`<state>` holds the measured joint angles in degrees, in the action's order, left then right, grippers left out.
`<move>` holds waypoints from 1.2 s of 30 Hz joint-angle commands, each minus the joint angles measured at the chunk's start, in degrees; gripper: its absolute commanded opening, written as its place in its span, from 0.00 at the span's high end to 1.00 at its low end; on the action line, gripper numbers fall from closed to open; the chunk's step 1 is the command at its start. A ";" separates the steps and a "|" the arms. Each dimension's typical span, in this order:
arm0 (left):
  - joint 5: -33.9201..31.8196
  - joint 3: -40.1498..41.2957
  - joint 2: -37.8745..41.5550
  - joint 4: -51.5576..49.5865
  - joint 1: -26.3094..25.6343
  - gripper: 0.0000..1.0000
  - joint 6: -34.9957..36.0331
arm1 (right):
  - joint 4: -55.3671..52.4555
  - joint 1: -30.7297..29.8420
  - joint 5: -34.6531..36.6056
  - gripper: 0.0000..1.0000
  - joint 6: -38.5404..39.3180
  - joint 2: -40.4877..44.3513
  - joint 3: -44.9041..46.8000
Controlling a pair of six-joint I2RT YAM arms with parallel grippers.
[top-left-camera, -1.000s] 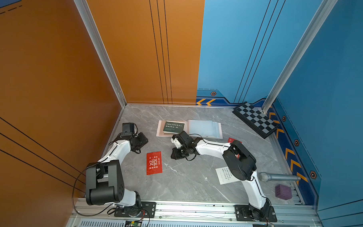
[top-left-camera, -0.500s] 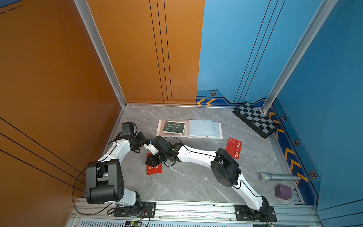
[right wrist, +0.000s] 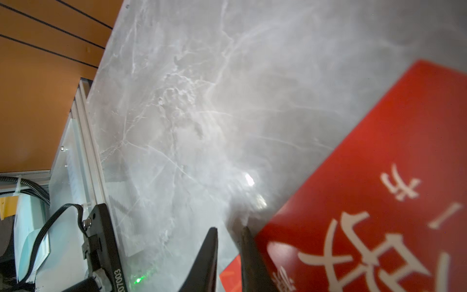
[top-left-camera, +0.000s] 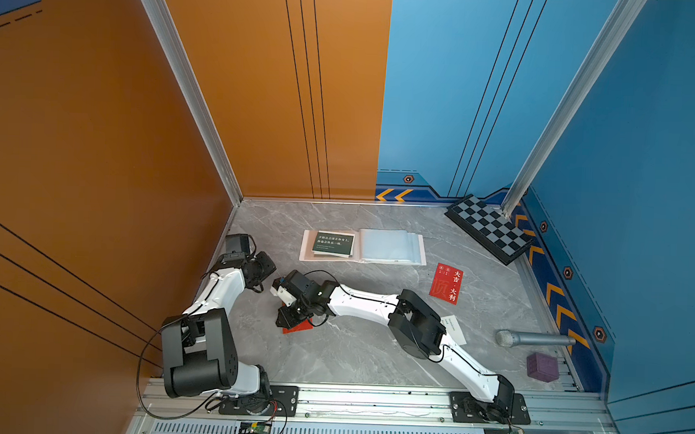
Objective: Place the photos into the photo albums
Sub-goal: Move the photo to the center of the board, then pick up the photo at the center of the board.
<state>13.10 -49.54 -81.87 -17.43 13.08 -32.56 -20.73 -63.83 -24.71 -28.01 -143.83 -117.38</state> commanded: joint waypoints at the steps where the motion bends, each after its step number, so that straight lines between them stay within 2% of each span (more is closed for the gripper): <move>1: 0.02 0.75 0.15 -0.15 0.20 0.57 1.26 | -5.99 2.67 6.54 0.80 2.30 4.17 7.13; 7: -0.07 0.30 -0.91 -0.17 -0.57 0.57 1.21 | -4.17 6.83 9.20 0.80 3.31 11.70 21.19; 15: 1.10 -1.77 -6.14 -0.15 -5.71 0.57 1.59 | 0.02 14.96 9.81 0.80 3.92 22.18 37.51; 21: 5.10 -3.93 -11.18 -0.19 -10.43 0.58 1.50 | 3.87 18.55 4.72 0.79 1.84 28.68 42.49; 25: 8.01 -4.16 -13.29 -0.21 -12.35 0.58 1.67 | 15.60 22.32 -3.55 0.78 -5.89 31.53 48.22; 36: 12.04 1.05 -12.01 2.78 -12.11 0.58 1.60 | 24.03 27.52 -7.08 0.77 -12.32 28.25 49.12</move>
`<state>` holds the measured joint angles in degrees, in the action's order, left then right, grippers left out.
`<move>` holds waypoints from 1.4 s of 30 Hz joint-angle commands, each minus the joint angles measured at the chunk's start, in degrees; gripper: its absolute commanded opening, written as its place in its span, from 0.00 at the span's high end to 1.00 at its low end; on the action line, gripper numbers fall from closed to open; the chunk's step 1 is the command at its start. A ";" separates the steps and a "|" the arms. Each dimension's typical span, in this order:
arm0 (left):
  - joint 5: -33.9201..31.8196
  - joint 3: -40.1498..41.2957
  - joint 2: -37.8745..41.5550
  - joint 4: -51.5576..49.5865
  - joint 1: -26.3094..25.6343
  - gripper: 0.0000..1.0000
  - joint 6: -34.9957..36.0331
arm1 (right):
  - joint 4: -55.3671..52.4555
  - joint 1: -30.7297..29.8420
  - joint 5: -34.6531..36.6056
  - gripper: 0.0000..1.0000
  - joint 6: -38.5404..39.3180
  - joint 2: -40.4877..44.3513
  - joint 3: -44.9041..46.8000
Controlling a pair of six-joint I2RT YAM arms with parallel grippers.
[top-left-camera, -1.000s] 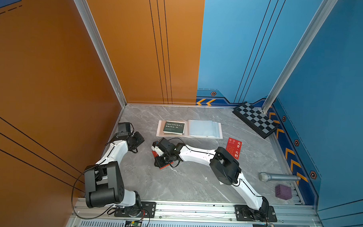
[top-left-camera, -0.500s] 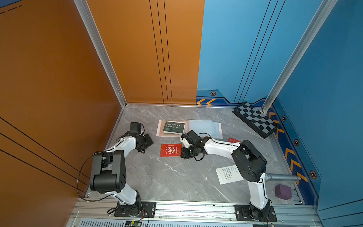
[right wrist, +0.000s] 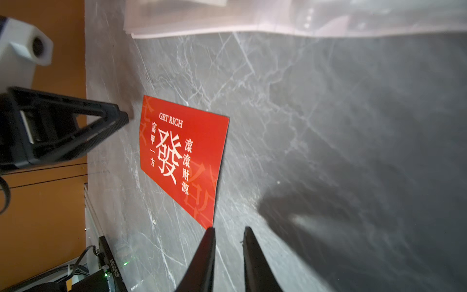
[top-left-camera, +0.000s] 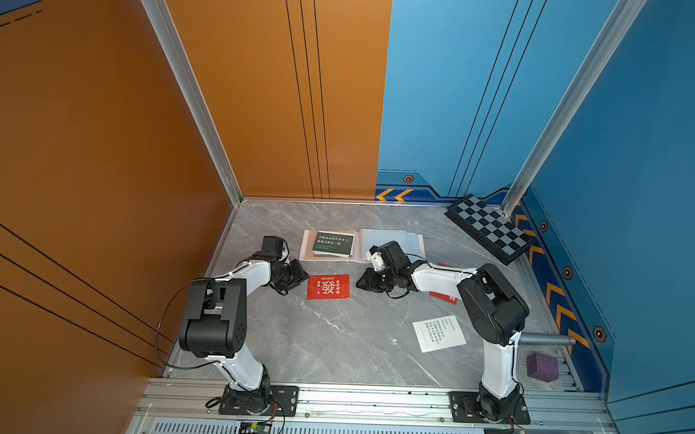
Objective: Place the photos into the photo albums
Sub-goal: Pick up the photo at the center of the board.
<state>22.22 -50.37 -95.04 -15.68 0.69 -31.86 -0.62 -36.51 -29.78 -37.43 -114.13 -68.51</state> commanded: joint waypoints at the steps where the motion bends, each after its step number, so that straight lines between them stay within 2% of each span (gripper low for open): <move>1: 3.74 2.31 1.09 1.39 0.28 0.58 0.73 | 4.13 0.25 -2.28 0.77 -3.15 -2.03 -0.15; 6: 6.56 4.21 0.96 2.66 0.35 0.58 0.64 | 4.41 -0.09 -2.87 0.77 -3.65 -4.05 -1.70; 31: 7.23 5.72 -0.05 3.20 -1.19 0.58 0.21 | 6.40 -0.94 -4.99 0.75 -6.20 -10.24 -4.54; 42: 7.08 5.70 -1.22 3.82 -1.97 0.58 -0.12 | 11.77 -0.55 -7.63 0.75 -10.44 -10.85 -3.96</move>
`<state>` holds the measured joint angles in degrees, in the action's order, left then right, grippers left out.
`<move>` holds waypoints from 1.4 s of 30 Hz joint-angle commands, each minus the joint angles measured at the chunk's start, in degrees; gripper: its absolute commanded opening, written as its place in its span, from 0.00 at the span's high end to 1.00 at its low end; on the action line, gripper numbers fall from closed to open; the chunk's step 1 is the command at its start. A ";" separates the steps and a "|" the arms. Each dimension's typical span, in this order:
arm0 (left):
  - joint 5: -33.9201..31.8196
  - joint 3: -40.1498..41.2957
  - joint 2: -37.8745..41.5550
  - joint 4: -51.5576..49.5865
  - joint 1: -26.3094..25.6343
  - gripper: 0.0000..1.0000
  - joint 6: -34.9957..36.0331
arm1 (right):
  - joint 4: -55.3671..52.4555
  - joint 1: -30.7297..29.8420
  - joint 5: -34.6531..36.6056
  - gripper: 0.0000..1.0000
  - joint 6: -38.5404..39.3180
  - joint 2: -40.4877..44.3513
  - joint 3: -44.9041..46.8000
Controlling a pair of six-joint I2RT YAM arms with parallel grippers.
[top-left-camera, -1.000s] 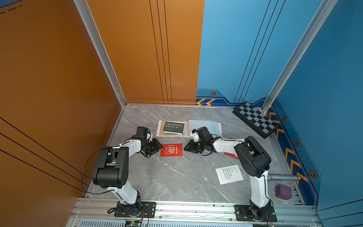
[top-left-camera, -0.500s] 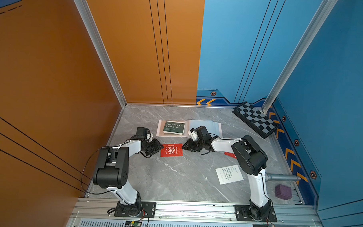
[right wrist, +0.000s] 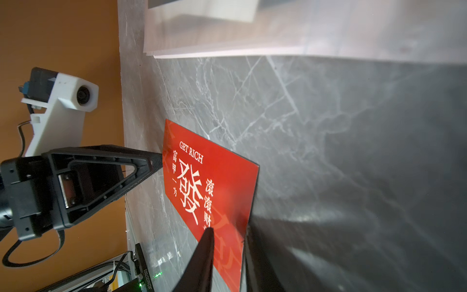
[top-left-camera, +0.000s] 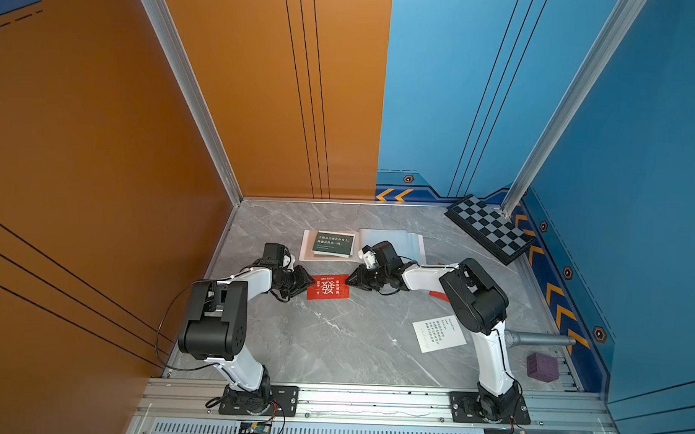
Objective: Place the photos into the photo albums
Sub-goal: Pick up the photo at the center of the board.
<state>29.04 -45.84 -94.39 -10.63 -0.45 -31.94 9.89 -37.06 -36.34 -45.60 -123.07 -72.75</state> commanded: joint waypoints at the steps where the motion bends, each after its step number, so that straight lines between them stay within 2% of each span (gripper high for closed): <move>1: 0.30 1.07 -1.99 -1.23 -0.92 0.58 0.01 | 2.04 0.21 -1.55 0.75 -2.91 -1.96 0.36; 15: 0.02 0.76 -2.47 -0.88 -1.33 0.58 -0.25 | 13.35 1.54 -6.42 0.75 -11.47 -0.45 3.02; 28: -0.12 0.49 -2.82 -0.79 -1.74 0.58 -0.35 | 15.65 1.70 -7.69 0.76 -12.90 1.95 4.06; 42: 0.05 0.01 -3.05 -0.88 -1.62 0.58 -0.28 | 16.09 1.95 -8.09 0.84 -13.29 3.64 4.26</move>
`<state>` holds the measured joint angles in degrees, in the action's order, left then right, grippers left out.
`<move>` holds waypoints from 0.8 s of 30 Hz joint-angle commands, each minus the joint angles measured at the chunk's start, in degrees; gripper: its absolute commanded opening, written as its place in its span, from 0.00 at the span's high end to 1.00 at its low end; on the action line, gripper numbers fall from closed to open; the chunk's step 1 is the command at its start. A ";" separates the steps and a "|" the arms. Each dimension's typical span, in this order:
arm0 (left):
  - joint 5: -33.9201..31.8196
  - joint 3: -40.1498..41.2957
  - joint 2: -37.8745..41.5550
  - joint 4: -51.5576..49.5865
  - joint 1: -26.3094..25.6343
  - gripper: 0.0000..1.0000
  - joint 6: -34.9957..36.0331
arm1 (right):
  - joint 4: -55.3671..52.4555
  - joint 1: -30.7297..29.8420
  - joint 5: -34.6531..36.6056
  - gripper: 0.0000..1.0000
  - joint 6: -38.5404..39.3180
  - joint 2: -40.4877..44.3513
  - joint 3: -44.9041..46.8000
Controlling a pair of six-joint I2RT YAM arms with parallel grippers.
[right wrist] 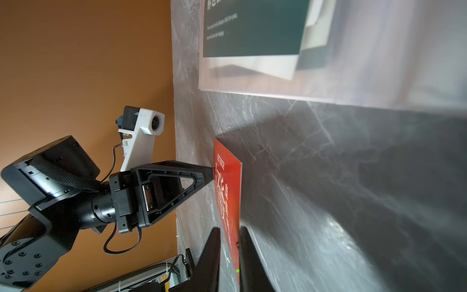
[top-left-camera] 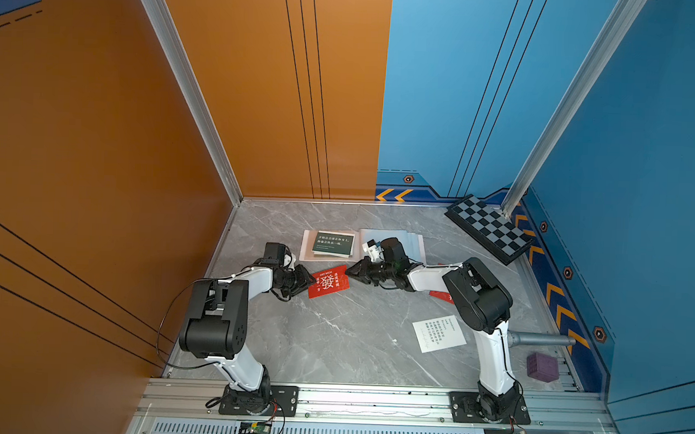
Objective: Place the photos into the photo albums
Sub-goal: Pick up the photo at the center of the board.
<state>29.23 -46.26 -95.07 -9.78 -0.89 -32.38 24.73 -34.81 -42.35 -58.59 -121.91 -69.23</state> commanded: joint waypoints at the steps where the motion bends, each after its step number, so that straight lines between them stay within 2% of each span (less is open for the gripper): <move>1: -0.08 0.38 -2.36 -1.73 -1.16 0.58 0.19 | 1.20 -0.35 -2.08 0.84 -0.30 2.49 0.73; 8: -0.03 0.12 -2.41 -1.72 -1.07 0.58 0.12 | 1.72 -0.33 -2.68 0.90 -0.82 2.70 0.34; 18: -0.04 0.05 -2.54 -1.71 -1.06 0.58 0.08 | 1.64 -0.35 -2.94 0.91 -0.30 2.66 0.56; 24: -0.90 0.72 -1.49 -1.60 -1.03 0.58 0.16 | 1.72 -0.09 -2.74 1.00 -0.12 2.77 1.26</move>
<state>29.65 -46.63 -95.59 -9.19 -1.26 -32.38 25.74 -34.92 -44.84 -59.00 -121.01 -69.08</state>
